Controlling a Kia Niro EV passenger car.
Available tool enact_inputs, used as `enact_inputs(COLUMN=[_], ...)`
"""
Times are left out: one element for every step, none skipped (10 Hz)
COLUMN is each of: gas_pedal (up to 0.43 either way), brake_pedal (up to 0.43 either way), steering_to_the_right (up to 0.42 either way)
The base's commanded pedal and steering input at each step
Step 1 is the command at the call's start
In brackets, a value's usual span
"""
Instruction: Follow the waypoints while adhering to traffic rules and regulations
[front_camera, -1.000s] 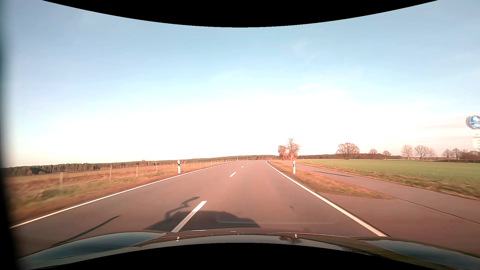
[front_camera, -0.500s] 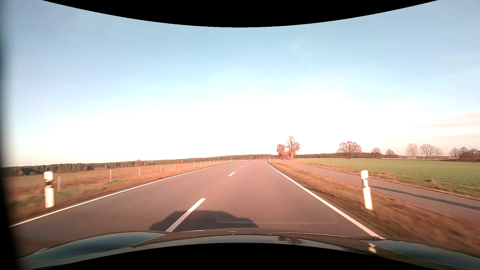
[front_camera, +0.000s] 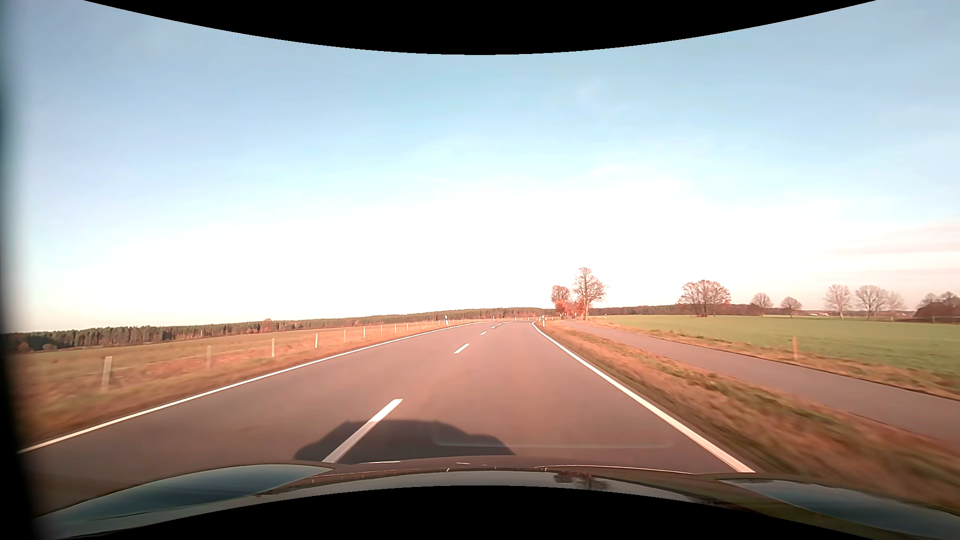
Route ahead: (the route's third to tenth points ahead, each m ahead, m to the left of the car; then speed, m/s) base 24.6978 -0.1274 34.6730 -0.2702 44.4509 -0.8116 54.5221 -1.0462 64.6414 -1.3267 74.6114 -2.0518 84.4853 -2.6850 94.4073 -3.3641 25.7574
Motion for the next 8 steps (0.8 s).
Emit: enact_inputs(gas_pedal=[0.843, 0.843, 0.843, 0.843, 0.843, 0.843, 0.843, 0.843], brake_pedal=[0.0, 0.0, 0.0, 0.0, 0.0, 0.0, 0.0, 0.0], steering_to_the_right=[0.004, 0.004, 0.004, 0.004, 0.004, 0.004, 0.004, 0.004])
